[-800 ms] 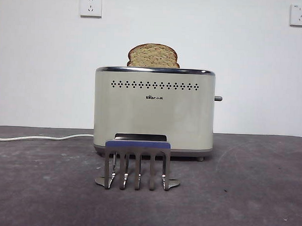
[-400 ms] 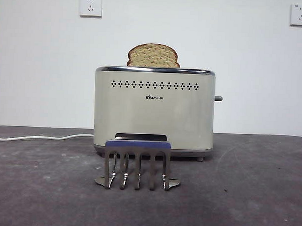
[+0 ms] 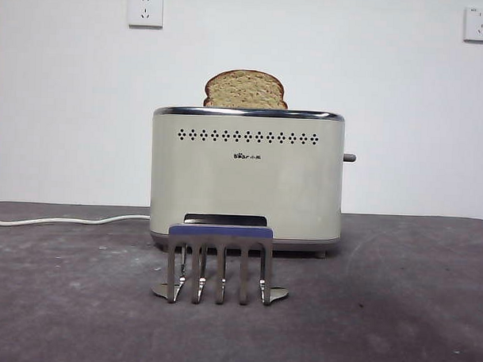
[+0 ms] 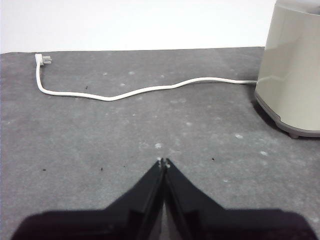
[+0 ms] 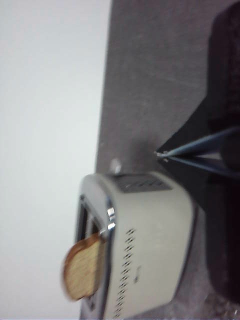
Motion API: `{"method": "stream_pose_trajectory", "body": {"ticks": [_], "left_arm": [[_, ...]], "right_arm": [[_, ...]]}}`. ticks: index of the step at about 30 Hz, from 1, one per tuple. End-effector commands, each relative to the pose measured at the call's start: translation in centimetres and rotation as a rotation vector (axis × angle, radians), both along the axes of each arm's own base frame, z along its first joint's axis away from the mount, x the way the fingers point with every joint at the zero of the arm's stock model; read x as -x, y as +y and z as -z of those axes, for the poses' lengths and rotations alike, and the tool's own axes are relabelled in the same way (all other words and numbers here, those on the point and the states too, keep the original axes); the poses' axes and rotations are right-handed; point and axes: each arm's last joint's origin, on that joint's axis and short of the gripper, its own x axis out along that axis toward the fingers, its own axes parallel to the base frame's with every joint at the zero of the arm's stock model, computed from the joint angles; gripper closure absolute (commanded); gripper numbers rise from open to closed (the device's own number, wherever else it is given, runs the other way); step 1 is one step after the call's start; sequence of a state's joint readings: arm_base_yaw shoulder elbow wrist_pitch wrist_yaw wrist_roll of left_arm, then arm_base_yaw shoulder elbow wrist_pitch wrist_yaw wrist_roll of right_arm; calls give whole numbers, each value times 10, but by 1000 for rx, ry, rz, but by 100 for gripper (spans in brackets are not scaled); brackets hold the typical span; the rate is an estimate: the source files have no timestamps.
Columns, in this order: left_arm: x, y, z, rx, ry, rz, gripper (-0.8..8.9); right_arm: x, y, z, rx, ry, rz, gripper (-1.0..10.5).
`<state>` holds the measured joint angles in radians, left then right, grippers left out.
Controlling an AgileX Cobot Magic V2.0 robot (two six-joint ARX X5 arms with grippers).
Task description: Pick up a slice of bread from the rack,put the bread on the toaster,press the button
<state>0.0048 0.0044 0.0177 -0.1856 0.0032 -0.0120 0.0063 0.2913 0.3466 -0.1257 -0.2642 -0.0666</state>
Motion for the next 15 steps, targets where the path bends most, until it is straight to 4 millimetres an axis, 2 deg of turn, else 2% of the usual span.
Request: {"method": "stream_pose_trajectory", "body": {"ticks": [1, 9, 15], "left_arm": [[0, 0, 4, 6, 11, -6, 816], [0, 0, 4, 6, 11, -6, 816], [0, 0, 4, 6, 11, -6, 816]], "right_arm": [[3, 0, 15, -16, 3, 15, 946], [7, -1, 57, -31, 33, 30, 946], [7, -1, 79, -64, 60, 42, 946]]}}
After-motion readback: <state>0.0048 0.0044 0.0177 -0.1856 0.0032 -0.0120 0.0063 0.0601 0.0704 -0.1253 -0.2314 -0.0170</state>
